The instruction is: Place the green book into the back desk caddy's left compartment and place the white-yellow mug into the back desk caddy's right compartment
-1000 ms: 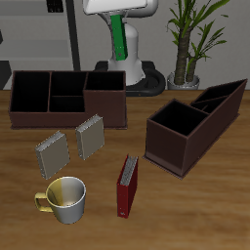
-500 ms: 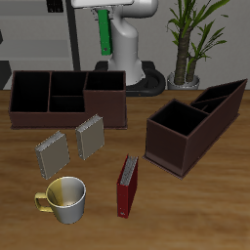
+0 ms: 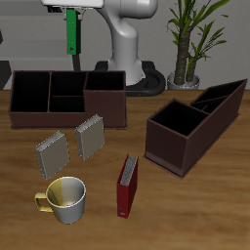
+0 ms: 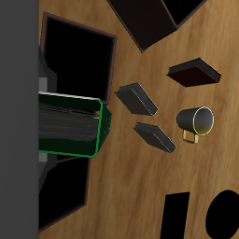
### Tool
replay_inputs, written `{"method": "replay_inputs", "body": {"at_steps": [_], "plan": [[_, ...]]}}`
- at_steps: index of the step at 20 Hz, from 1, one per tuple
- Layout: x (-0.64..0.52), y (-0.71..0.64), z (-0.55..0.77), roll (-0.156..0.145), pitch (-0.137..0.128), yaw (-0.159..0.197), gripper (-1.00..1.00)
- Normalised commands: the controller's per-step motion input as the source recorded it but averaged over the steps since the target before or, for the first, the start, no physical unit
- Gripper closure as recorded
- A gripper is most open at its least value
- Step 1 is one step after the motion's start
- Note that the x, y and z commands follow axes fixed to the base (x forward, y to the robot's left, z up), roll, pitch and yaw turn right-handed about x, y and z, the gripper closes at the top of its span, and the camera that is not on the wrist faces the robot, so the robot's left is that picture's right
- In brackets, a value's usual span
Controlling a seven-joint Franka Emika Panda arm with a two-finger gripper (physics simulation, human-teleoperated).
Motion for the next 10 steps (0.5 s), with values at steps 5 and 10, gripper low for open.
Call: {"method": "replay_inputs", "body": {"at_steps": [5, 10], "plan": [[0.02, -0.68, -0.06, 0.071, 0.075, -0.033, 1.0], [0.03, -0.67, -0.02, 0.072, 0.021, -0.002, 1.0]]}}
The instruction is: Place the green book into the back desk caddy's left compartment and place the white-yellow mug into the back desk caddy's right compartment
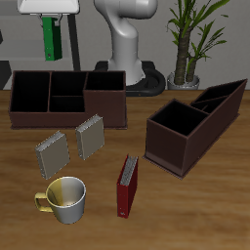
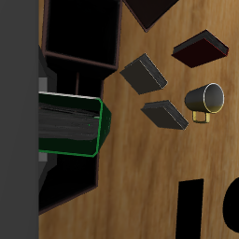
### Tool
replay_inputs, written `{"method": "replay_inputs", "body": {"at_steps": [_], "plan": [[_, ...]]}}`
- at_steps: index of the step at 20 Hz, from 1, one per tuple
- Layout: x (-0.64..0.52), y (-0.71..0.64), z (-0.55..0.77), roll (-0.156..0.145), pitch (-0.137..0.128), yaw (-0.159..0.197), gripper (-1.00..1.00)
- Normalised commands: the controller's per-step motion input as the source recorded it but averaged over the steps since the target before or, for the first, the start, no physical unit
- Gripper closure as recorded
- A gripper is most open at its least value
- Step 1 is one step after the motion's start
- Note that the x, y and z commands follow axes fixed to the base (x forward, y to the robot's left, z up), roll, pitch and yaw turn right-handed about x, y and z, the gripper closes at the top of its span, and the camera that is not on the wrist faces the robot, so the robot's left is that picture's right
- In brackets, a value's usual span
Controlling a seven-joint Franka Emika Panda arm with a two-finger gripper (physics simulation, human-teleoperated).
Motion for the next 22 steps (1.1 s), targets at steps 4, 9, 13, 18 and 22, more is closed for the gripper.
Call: {"method": "replay_inputs", "body": {"at_steps": [4, 9, 13, 18, 22], "plan": [[0.1, -0.54, -0.12, 0.026, 0.052, 0.02, 1.0], [0.03, -0.42, -0.12, 0.017, 0.005, 0.028, 1.0], [0.04, -0.49, -0.11, -0.035, -0.004, -0.015, 1.0], [0.03, -0.15, -0.21, -0.003, 0.015, 0.026, 1.0], [0.04, -0.16, -0.21, -0.025, 0.028, -0.002, 1.0]]}}
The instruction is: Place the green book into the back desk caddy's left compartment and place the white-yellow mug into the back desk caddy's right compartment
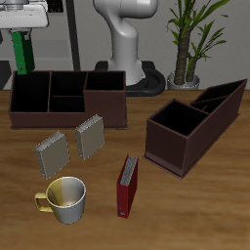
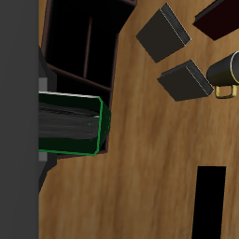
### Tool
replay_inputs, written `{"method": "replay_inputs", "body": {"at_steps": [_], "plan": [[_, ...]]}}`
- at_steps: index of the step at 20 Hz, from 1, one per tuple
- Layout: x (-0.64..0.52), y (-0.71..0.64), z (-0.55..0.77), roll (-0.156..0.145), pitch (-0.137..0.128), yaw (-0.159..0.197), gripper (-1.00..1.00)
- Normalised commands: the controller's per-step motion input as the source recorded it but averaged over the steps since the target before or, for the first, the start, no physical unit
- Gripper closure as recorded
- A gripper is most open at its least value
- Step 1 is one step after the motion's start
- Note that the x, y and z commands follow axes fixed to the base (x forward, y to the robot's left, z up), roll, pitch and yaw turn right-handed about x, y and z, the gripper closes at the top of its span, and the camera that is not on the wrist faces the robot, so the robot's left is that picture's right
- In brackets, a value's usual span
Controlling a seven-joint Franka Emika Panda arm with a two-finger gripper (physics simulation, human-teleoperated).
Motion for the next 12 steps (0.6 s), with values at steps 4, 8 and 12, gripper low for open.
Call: {"method": "replay_inputs", "body": {"at_steps": [4, 8, 12], "plan": [[0.15, -0.31, -0.23, -0.081, 0.019, -0.037, 1.0], [0.23, -0.04, -0.34, -0.012, 0.023, -0.043, 1.0], [0.18, 0.19, -0.24, 0.05, 0.039, -0.012, 1.0]]}}
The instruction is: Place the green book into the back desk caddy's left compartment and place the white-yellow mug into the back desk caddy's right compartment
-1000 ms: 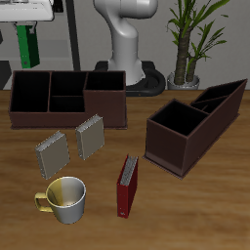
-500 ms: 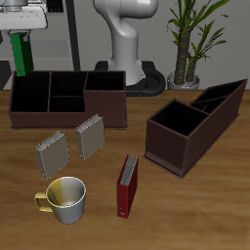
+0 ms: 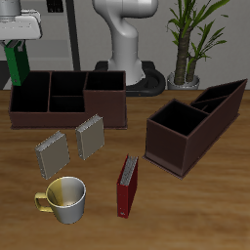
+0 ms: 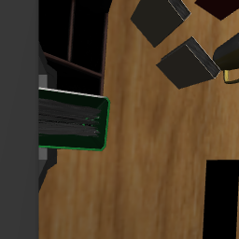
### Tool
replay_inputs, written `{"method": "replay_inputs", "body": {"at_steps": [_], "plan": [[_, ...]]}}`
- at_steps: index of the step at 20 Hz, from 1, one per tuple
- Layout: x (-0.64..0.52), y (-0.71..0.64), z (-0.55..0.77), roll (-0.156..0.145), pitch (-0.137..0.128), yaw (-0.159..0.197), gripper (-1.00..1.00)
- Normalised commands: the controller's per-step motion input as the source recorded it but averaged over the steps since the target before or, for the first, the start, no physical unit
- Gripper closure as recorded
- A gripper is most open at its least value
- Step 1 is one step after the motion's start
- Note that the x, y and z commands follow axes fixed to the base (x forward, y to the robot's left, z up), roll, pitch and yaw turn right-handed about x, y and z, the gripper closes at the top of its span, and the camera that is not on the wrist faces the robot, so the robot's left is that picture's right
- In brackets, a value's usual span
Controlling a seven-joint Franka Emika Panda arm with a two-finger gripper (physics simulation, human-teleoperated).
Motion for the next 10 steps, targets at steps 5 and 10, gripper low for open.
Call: {"method": "replay_inputs", "body": {"at_steps": [5, 10], "plan": [[-0.01, 0.23, -0.06, 0.064, -0.019, 0.012, 1.0], [0.0, 0.09, -0.02, 0.028, -0.038, 0.022, 1.0]]}}
